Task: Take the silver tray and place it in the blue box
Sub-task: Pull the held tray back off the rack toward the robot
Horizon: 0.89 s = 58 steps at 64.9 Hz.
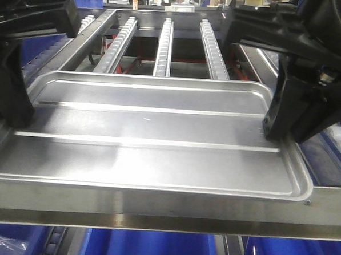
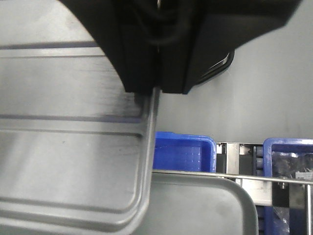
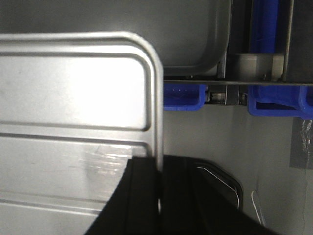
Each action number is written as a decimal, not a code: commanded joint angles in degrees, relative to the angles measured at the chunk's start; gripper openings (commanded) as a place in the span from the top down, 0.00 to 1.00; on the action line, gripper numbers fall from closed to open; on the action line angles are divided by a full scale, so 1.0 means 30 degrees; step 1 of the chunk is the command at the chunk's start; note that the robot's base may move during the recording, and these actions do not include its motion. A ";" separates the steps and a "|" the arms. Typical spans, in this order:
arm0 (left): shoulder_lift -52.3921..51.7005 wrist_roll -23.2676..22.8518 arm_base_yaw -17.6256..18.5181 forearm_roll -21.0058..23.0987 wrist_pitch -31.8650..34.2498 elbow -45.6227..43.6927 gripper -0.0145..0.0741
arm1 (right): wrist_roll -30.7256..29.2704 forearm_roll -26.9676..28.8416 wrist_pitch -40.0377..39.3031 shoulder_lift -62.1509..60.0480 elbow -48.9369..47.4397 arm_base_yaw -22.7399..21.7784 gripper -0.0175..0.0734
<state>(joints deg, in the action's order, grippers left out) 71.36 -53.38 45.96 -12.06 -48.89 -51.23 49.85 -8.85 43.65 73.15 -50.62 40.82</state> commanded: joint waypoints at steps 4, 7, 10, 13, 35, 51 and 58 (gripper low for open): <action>-0.0559 -0.0362 0.0067 -0.0750 0.0156 -0.0400 0.95 | 0.0097 -0.0825 -0.0239 -0.0597 -0.0389 -0.0027 0.75; -0.0559 -0.0362 0.0067 -0.0750 0.0156 -0.0400 0.95 | 0.0097 -0.0825 -0.0087 -0.0597 -0.0389 -0.0027 0.75; -0.0559 -0.0362 0.0067 -0.0670 0.0008 -0.0400 0.95 | 0.0097 -0.0825 0.0025 -0.0597 -0.0389 -0.0027 0.75; -0.0559 -0.0362 0.0067 -0.0627 -0.0120 -0.0400 0.95 | 0.0097 -0.0825 0.0059 -0.0597 -0.0389 -0.0027 0.75; -0.0515 -0.0362 0.0067 -0.0627 -0.0044 -0.0400 0.95 | 0.0097 -0.0825 0.0059 -0.0597 -0.0389 -0.0027 0.75; -0.0515 -0.0362 0.0067 -0.0627 -0.0044 -0.0400 0.95 | 0.0097 -0.0825 0.0059 -0.0597 -0.0389 -0.0027 0.75; -0.0515 -0.0362 0.0067 -0.0627 -0.0044 -0.0400 0.95 | 0.0097 -0.0825 0.0059 -0.0597 -0.0389 -0.0027 0.75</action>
<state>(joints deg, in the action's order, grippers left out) 71.36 -53.38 45.96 -12.06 -48.86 -51.23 50.06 -8.85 43.76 73.15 -50.62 40.82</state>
